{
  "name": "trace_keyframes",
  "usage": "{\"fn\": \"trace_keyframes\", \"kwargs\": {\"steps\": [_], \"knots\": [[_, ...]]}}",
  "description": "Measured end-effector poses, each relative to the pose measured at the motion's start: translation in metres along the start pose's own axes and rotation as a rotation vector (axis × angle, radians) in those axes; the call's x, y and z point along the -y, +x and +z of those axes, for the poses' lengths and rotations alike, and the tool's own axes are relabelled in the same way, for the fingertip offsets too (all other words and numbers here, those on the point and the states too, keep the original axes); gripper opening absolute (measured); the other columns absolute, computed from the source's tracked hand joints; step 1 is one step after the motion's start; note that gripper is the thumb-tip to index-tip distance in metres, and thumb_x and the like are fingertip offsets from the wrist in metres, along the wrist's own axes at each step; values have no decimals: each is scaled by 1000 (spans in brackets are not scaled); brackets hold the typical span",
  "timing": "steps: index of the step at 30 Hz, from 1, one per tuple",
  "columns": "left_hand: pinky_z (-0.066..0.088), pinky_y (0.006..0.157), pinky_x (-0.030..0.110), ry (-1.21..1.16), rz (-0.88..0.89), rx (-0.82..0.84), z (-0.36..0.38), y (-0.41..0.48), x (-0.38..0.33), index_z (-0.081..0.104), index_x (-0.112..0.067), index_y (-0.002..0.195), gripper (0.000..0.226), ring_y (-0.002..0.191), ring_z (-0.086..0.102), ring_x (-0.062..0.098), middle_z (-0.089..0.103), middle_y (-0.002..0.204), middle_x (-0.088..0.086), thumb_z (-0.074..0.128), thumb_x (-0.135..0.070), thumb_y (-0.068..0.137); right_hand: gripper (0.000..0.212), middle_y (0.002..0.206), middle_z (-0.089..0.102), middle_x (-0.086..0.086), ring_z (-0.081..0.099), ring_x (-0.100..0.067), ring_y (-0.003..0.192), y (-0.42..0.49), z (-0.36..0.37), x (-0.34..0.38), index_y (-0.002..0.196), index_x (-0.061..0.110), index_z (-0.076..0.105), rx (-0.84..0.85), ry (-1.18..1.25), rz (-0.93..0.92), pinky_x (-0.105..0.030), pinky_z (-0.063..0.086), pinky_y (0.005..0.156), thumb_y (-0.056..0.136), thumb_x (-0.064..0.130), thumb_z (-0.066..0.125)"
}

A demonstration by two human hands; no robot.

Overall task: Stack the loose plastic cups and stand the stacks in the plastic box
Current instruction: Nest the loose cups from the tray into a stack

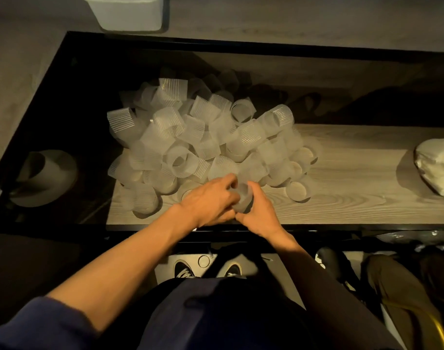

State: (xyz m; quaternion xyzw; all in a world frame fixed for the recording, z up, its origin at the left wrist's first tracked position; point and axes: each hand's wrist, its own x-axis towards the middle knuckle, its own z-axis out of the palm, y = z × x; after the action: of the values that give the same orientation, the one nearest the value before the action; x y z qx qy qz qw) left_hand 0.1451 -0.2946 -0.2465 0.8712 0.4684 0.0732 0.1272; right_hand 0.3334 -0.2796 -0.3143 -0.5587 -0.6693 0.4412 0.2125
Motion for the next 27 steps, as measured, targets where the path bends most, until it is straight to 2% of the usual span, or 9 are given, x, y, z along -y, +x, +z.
{"fn": "trace_keyframes", "kwargs": {"steps": [4,8,11,15,19,21,23,25,27], "knots": [[40,66,34,-1,30,169,-7,12,-7,65,-8,93,23,74,51,25,57,95,8,55,-29,94,84,128,61,8,61,-10,115,1,0,3,142,33,42,28,-39,5,-33,54,95,71,14,82],[43,69,34,115,-52,305,-14,24,-15,63,-12,95,26,88,63,33,67,100,13,45,-30,97,119,143,56,8,55,-9,126,0,-4,5,161,40,7,73,-86,22,-30,49,104,72,5,78],[54,82,40,158,-110,331,-16,30,-17,64,-13,99,26,96,66,35,69,106,14,45,-30,94,110,153,47,6,50,-12,136,2,-2,4,158,42,17,72,-134,-35,-34,47,109,72,8,77],[47,82,38,190,-92,211,-20,26,-18,61,-17,98,24,100,62,30,68,106,8,51,-36,88,89,148,49,10,50,-7,134,3,-2,6,151,36,37,62,-96,-96,-38,48,109,75,14,78],[41,70,35,38,-71,-200,-8,5,-2,60,-13,100,41,89,51,23,53,97,5,66,-47,78,99,152,45,13,45,0,135,2,-6,15,157,36,26,78,-34,-104,-26,42,108,77,36,83],[41,67,35,-125,-218,-391,2,-8,8,56,-11,95,39,83,48,21,50,92,3,67,-45,78,111,150,46,10,43,0,134,1,-4,14,161,32,15,62,-42,-60,-25,40,108,77,34,87],[42,68,34,-250,-479,-452,12,-21,16,50,-15,92,31,79,46,18,48,89,-1,57,-45,85,122,156,42,5,40,-6,140,2,-3,10,162,34,7,48,-53,-18,-28,36,113,74,31,91],[45,70,35,-276,-724,-406,27,-37,26,47,-20,94,25,79,48,17,49,89,-3,53,-44,90,126,161,37,5,36,-11,145,3,-2,7,161,37,6,42,-60,-9,-31,33,118,71,33,93],[50,74,38,-221,-805,-301,38,-52,34,49,-19,99,24,85,54,20,53,94,0,56,-40,91,124,162,35,6,34,-10,146,5,-3,6,161,37,9,45,-56,-13,-28,31,117,71,32,93]]}}
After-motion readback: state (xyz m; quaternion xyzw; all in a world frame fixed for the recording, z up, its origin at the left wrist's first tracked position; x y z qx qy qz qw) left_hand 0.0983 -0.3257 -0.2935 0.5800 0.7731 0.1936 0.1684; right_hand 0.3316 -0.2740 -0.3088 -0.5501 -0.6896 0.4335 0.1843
